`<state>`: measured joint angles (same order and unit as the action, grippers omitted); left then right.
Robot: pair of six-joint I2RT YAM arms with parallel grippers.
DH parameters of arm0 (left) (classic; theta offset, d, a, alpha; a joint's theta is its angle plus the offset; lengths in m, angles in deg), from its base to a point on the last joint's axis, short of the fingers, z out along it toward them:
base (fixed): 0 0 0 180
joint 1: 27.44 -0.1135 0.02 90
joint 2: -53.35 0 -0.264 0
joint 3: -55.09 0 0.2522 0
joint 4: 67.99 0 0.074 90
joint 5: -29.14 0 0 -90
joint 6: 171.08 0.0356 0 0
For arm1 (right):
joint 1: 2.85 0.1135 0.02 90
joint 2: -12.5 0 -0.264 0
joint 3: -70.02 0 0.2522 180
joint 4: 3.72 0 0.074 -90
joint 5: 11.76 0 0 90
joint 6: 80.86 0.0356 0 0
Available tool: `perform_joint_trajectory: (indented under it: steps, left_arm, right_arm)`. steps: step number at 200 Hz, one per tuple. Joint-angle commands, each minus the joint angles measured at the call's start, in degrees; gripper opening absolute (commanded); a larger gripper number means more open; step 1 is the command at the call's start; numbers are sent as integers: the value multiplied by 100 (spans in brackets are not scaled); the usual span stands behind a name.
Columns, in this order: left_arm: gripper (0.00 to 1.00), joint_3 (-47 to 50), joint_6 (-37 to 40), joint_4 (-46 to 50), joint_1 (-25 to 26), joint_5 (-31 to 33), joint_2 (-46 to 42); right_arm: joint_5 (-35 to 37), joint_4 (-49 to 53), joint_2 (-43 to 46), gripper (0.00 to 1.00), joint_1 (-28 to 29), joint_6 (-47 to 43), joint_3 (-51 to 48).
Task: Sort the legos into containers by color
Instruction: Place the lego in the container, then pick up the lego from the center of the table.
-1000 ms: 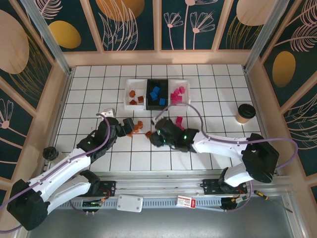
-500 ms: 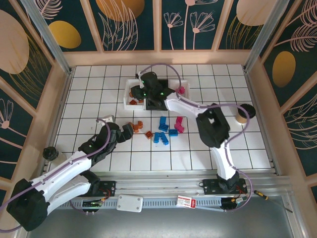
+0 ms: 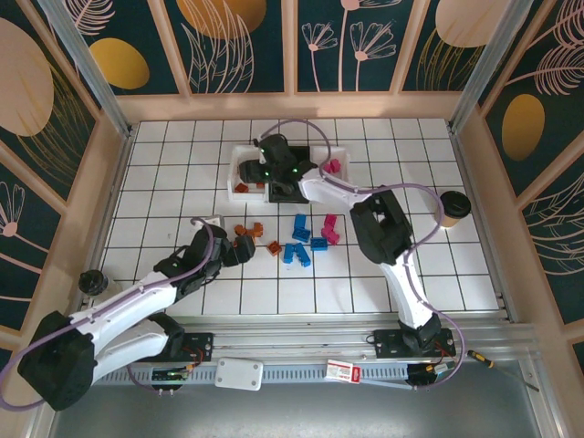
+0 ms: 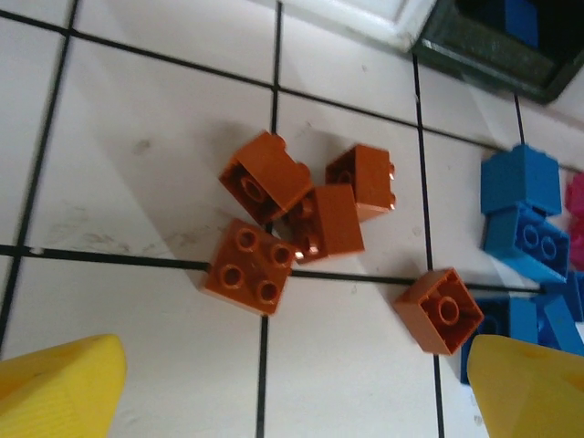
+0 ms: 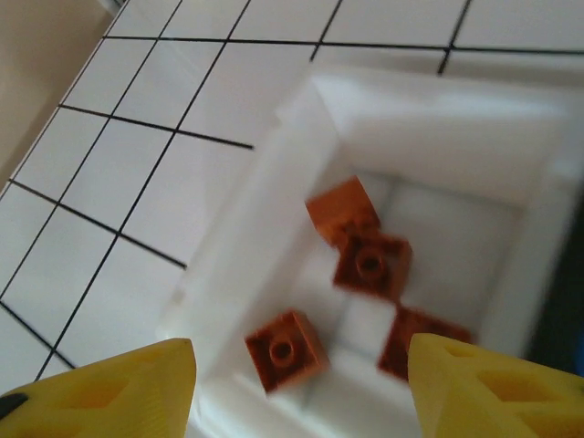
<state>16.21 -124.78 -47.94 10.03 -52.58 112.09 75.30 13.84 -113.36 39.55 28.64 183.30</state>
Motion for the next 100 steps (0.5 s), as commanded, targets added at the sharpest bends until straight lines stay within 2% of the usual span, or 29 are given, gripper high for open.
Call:
perform_joint_trajectory:
  steps: [1, 15, 30, 46, 100]
  left_arm:
    - [92, -443, 250, -70, 495, 32, 392]
    - [87, -673, 337, -13, 825, 135, 781]
    - [79, -813, 445, -48, 965, 100, 1186]
    - [75, -920, 553, -57, 1058, 100, 1556]
    - [58, -1384, 843, -82, 1116, 309, 2482]
  right_arm:
    - [44, -958, 1130, 64, -161, 307, -1143]
    - [39, -1328, 1652, 64, -275, 461, -2001]
    - [30, -1591, 2179, 64, -384, 536, -2778]
    - [95, -1677, 2637, 63, -454, 545, -3401]
    - [280, -1799, 3732, 64, -524, 563, -4613]
